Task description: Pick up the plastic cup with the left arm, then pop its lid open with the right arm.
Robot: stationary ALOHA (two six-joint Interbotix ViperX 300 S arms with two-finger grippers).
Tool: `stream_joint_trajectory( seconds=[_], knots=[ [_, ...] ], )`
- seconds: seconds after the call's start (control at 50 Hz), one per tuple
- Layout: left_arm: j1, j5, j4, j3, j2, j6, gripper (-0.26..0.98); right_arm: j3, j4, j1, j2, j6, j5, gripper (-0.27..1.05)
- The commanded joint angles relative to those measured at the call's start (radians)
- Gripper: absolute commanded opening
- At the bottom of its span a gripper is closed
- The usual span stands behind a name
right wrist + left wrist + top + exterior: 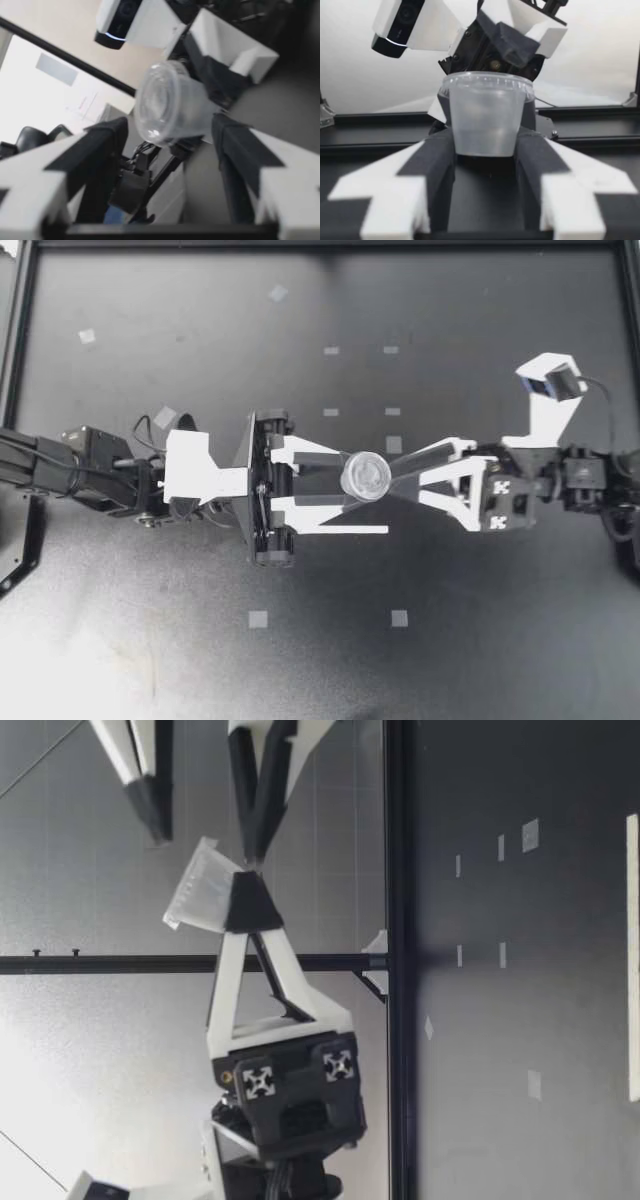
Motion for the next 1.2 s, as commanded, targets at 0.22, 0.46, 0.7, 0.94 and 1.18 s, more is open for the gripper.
stream_joint_trajectory(
  seconds=[0.22, 0.46, 0.7, 0.94, 1.18],
  knots=[
    [0.002, 0.037, 0.000, -0.017, -0.017, 0.000, 0.11, -0.011, -0.025, -0.003, -0.098, -0.054, -0.138, 0.67],
    [0.003, 0.038, 0.000, -0.018, -0.017, -0.026, 0.11, 0.003, -0.037, -0.021, -0.193, -0.173, -0.115, 0.67],
    [0.002, 0.064, -0.002, -0.020, -0.021, -0.127, 0.11, 0.029, -0.063, -0.029, -0.331, -0.560, 0.071, 0.66],
    [0.002, 0.083, 0.000, -0.020, -0.018, -0.149, 0.11, 0.040, -0.052, -0.029, -0.391, -0.913, 0.405, 0.66],
    [0.002, 0.083, 0.000, -0.021, -0.020, -0.146, 0.11, 0.067, -0.044, -0.029, -0.400, -0.916, 0.387, 0.66]
  ],
)
